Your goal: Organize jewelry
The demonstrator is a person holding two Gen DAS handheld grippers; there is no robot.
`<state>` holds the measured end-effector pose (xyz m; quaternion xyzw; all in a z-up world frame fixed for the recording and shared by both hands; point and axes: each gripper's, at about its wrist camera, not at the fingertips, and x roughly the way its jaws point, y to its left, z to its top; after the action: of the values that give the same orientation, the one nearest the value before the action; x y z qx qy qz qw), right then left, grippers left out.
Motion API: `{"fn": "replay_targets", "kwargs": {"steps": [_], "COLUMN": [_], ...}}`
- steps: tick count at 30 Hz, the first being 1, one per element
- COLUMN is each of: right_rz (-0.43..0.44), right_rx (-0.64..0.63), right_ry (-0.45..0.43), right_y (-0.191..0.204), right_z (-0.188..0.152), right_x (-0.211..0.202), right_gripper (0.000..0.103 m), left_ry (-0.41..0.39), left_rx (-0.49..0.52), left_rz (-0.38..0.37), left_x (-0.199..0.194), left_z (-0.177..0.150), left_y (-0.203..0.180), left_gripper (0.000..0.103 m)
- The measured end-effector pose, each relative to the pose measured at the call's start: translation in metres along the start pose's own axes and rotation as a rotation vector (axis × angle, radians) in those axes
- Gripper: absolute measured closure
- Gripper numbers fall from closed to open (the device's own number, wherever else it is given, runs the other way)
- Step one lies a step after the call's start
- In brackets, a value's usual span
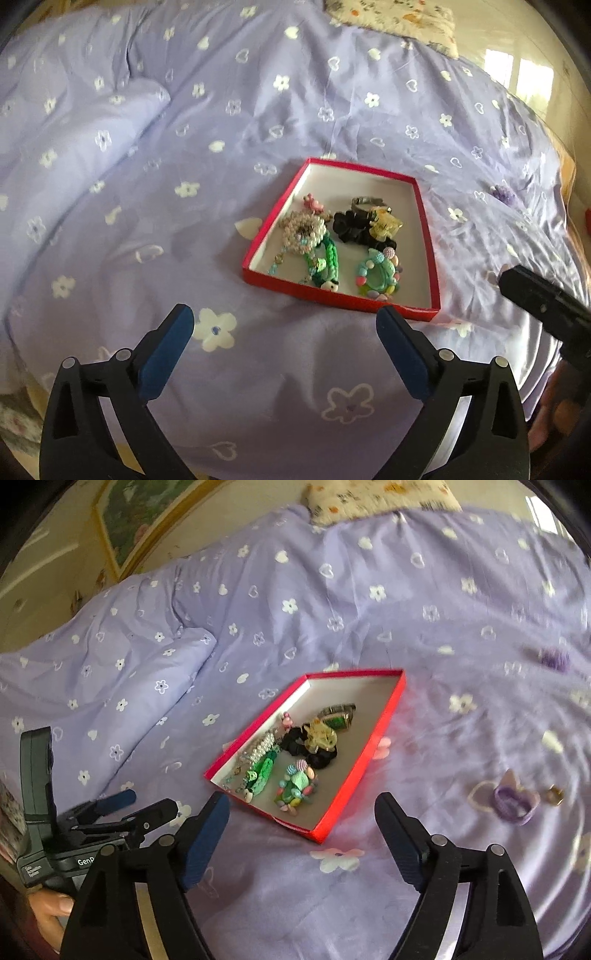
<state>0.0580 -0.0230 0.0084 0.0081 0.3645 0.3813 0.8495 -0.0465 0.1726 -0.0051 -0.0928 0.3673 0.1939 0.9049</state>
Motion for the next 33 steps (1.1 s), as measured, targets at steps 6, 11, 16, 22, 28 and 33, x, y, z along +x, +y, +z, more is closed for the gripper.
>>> {"fn": "replay_targets", "kwargs": {"steps": [6,11,16,22,28,33], "right_rz": [-0.011,-0.048,-0.048,-0.070,-0.082,-0.082], "right_rx": [-0.064,-0.098,-0.055,-0.041,-0.046,-0.047], "right_ry": [-0.080,-0.121,-0.054,-0.006,0.009,0.006], "right_y": [0.013,0.015,0.003,-0.005,-0.006,-0.006], "right_z": [0.019,0.019,0.001,-0.019,-0.030,-0.032], "right_x": [-0.033,-0.038,-0.015,0.006,0.014,0.014], "right_gripper": [0.011,0.000,0.001,0.001,0.001,0.001], "left_ry": [-0.098,-0.096,-0.072,-0.063,-0.072,-0.081], "left_rx": [0.025,0.038,0.053,0.046,0.042,0.042], "left_rz": [0.014,0.030,0.050,0.055,0.052,0.047], "left_x": [-0.031,-0.025,-0.003,0.014,0.018,0.015], "left_z": [0.013,0.011,-0.002,-0.017,-0.022,-0.021], "left_y": [-0.003,-0.005,-0.008,-0.007,-0.007,-0.007], "left_gripper": [0.000,0.000,0.000,0.000,0.000,0.000]}}
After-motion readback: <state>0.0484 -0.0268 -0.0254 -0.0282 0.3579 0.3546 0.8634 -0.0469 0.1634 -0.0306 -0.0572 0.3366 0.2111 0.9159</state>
